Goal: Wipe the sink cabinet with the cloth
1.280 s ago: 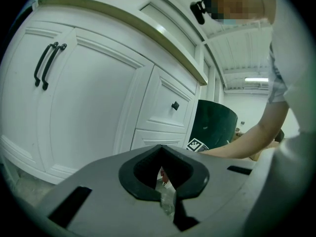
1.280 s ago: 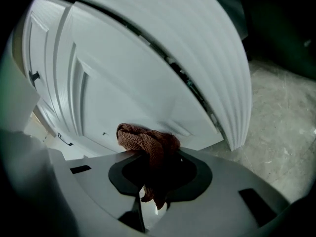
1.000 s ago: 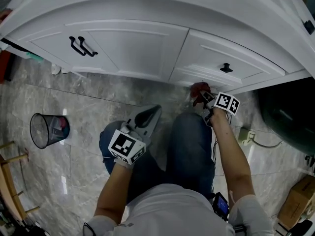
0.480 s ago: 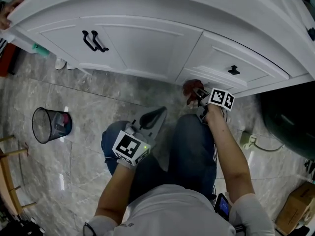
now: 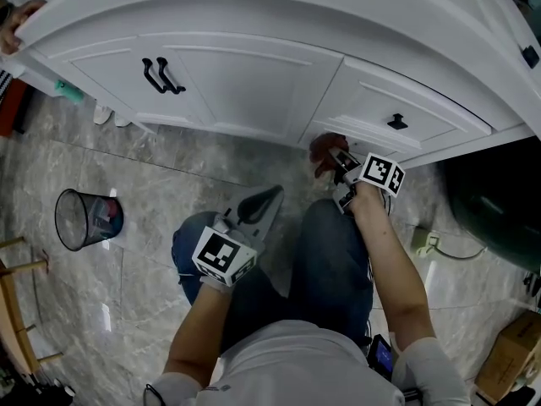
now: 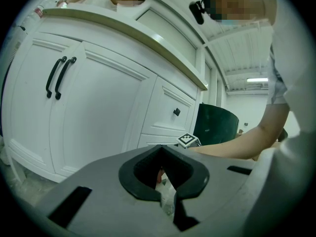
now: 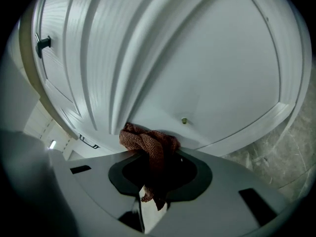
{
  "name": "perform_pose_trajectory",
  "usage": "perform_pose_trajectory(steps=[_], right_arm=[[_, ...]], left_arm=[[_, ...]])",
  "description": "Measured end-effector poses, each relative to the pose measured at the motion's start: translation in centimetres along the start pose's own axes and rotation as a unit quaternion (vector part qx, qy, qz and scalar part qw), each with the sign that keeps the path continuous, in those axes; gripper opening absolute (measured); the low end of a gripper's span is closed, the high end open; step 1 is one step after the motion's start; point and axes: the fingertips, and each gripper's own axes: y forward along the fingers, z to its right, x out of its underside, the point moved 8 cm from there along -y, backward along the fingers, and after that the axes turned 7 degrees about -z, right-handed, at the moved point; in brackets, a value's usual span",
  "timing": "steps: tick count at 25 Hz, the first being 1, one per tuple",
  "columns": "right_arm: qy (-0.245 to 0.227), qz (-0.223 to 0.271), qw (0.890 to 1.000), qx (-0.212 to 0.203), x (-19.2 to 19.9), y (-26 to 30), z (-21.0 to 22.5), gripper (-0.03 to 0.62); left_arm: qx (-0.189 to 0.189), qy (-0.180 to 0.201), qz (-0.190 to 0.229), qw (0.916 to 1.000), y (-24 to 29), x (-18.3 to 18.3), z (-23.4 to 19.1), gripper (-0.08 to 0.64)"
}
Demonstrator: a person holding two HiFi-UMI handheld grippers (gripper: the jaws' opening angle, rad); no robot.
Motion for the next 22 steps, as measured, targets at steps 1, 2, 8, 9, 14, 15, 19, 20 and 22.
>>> perform_pose_trajectory(steps=[1, 2, 8, 9, 14, 15, 19, 20, 22], right_arm=[[0.000, 0.004, 1.000, -0.004, -0.1, -0.2, -0.4, 0.098], [0.001, 0.008, 1.000, -0.007, -0.2, -0.4, -0.7, 0.098], [0.015, 0.025, 0.999, -0.023, -0.8, -1.9, -1.3, 0.097], [0.016, 0.029, 0.999, -0.023, -0.9, -2.3, -1.2, 0.098], [0.031, 0.047, 0.998, -0.020, -1.4, -4.4, -0.5, 0.098], [0.034, 0.051, 0.998, -0.019, -1.5, -4.9, -0.3, 0.098], [0.043, 0.069, 0.997, -0.016, -2.3, -6.9, 1.0, 0.097], [0.044, 0.072, 0.996, -0.014, -2.4, -7.5, 1.3, 0.098], [0.047, 0.080, 0.996, -0.008, -2.8, -8.7, 2.1, 0.097]], left_arm=[[0.001, -0.001, 0.000, 1.0000, 0.1, 0.1, 0.0, 0.011], [0.002, -0.002, 0.001, 1.0000, 0.1, 0.1, -0.1, 0.011], [0.011, -0.015, 0.003, 0.9998, 1.2, 0.3, -0.4, 0.011], [0.013, -0.019, 0.005, 0.9997, 1.5, 0.4, -0.4, 0.011], [0.026, -0.025, 0.005, 0.9993, 2.6, 0.6, -0.3, 0.011], [0.028, -0.025, 0.005, 0.9993, 2.8, 0.6, -0.3, 0.011], [0.034, -0.035, 0.008, 0.9988, 3.7, 0.7, -0.5, 0.011], [0.036, -0.040, 0.008, 0.9986, 3.8, 0.8, -0.5, 0.011], [0.038, -0.044, 0.009, 0.9983, 4.0, 0.8, -0.5, 0.011]])
